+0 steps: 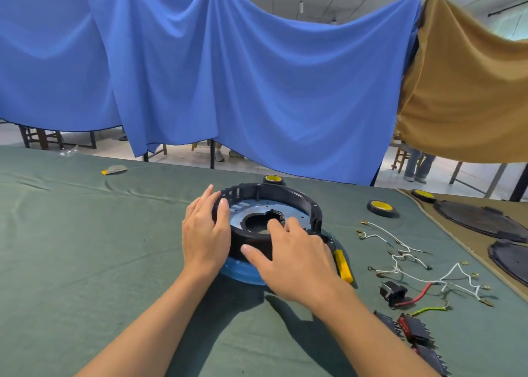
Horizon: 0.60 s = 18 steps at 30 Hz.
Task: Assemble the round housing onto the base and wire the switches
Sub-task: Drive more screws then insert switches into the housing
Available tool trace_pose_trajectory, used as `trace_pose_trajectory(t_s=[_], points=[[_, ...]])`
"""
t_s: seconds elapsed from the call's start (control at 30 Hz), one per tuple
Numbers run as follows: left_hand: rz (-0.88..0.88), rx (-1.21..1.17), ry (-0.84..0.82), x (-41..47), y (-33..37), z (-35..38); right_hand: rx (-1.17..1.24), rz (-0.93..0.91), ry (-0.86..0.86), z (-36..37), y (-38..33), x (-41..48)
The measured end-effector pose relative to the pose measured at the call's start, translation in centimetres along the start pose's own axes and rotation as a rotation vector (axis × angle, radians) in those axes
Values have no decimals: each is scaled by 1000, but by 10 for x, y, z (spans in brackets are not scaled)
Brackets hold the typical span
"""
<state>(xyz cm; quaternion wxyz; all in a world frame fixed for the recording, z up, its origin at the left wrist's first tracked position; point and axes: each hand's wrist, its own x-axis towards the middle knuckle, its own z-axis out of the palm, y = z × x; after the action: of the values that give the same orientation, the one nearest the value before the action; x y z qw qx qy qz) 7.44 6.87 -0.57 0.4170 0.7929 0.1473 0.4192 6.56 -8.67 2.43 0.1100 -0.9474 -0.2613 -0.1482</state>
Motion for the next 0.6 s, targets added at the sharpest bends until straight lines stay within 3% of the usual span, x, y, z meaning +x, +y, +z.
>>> trace_pose_trajectory(t_s=[0.2, 0.33, 0.53, 0.6], points=[[46, -57, 69, -3, 5, -2, 184, 110, -77, -12, 29, 9], [99, 94, 79, -3, 1, -3, 199, 184, -34, -9, 26, 10], [193, 305, 107, -7, 3, -6, 340, 74, -76, 10, -14, -2], [261, 380, 138, -9, 6, -7, 431, 145, -85, 11, -8, 1]])
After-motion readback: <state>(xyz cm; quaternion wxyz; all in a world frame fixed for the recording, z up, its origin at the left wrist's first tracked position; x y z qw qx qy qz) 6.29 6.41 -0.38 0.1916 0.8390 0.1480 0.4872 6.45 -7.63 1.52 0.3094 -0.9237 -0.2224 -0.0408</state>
